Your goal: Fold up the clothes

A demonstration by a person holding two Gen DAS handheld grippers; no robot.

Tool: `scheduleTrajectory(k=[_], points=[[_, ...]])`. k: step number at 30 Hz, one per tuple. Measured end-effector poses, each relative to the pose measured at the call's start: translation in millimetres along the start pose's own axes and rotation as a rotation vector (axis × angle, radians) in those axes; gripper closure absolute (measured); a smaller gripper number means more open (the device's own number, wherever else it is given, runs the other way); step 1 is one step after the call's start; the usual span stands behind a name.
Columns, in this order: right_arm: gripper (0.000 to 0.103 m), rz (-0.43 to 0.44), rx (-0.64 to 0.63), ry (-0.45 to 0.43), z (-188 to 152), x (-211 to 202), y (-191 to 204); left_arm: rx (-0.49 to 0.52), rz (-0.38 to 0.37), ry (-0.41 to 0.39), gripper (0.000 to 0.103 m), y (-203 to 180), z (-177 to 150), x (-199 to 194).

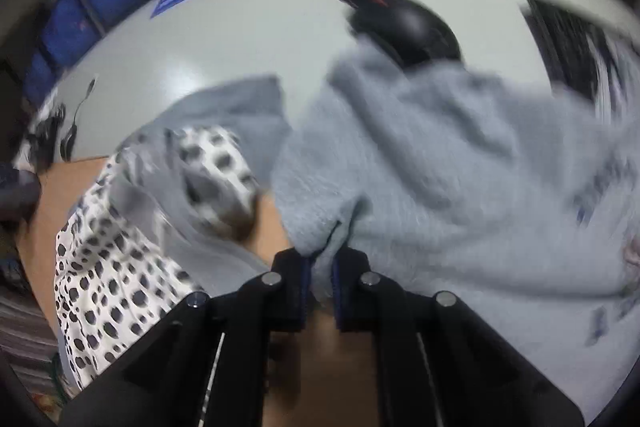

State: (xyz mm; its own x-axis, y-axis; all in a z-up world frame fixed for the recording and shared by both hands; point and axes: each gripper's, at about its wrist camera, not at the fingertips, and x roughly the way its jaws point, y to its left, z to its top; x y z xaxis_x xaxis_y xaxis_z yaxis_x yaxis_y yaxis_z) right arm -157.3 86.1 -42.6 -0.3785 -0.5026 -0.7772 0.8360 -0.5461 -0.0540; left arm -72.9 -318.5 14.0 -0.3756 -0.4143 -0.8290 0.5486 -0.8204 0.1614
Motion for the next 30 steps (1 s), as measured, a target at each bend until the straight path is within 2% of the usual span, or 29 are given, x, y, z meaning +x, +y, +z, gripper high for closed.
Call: scheduleTrajectory(k=[3, 4, 6, 8, 9, 11, 12, 15, 17, 18, 19, 23, 27, 30], points=[[0.016, -0.003, 0.005, 0.002, 0.2, 0.7, -0.6, -0.026, 0.027, -0.031, 0.091, 14.9, 32.7, -13.5], [0.015, -0.005, 0.006, 0.002, 0.8, 1.4, -0.5, -0.024, 0.043, -0.033, 0.088, 15.9, 42.2, -15.4], [0.014, -0.008, 0.008, 0.004, 1.9, 2.9, -0.4, -0.003, 0.090, -0.024, 0.088, 9.3, 54.0, -15.9], [0.014, -0.011, 0.012, 0.005, 3.0, 4.2, -0.3, 0.056, 0.120, -0.096, 0.087, -6.8, 60.9, -24.5], [0.012, -0.012, 0.017, 0.006, 3.3, 4.7, -1.1, 0.108, 0.139, -0.144, 0.081, -18.6, 61.6, -31.8], [0.011, -0.012, 0.021, 0.009, 3.6, 5.0, -2.3, 0.130, 0.206, -0.149, 0.055, -22.1, 62.7, -36.3], [0.010, -0.012, 0.021, 0.009, 3.8, 5.0, -2.3, 0.126, 0.238, -0.139, 0.035, -20.2, 64.0, -37.3], [0.010, -0.012, 0.020, 0.010, 4.1, 4.4, -2.6, 0.098, 0.315, -0.108, 0.034, -8.4, 66.9, -40.4], [0.010, -0.010, 0.022, 0.009, 4.0, 3.8, -3.1, 0.020, 0.295, -0.085, 0.033, 19.1, 63.2, -44.3], [0.010, -0.011, 0.024, 0.008, 4.1, 3.2, -3.1, -0.009, 0.307, -0.099, 0.034, 26.6, 58.6, -47.4], [0.010, -0.010, 0.031, 0.002, 4.6, 1.5, -3.3, -0.017, 0.295, -0.107, 0.034, 29.5, 53.1, -50.4], [0.010, 0.007, 0.027, -0.055, 27.3, -16.6, -6.8, 0.073, 0.111, -0.119, 0.030, -6.9, 20.8, -58.1], [0.010, -0.108, -0.143, -0.119, 88.2, -30.4, -8.4, 0.137, -0.127, -0.125, 0.015, -71.8, -11.8, -51.2], [0.010, -0.153, -0.212, -0.127, 136.0, -18.7, -17.2, 0.153, -0.226, -0.126, 0.016, -118.0, -40.3, -33.2]])
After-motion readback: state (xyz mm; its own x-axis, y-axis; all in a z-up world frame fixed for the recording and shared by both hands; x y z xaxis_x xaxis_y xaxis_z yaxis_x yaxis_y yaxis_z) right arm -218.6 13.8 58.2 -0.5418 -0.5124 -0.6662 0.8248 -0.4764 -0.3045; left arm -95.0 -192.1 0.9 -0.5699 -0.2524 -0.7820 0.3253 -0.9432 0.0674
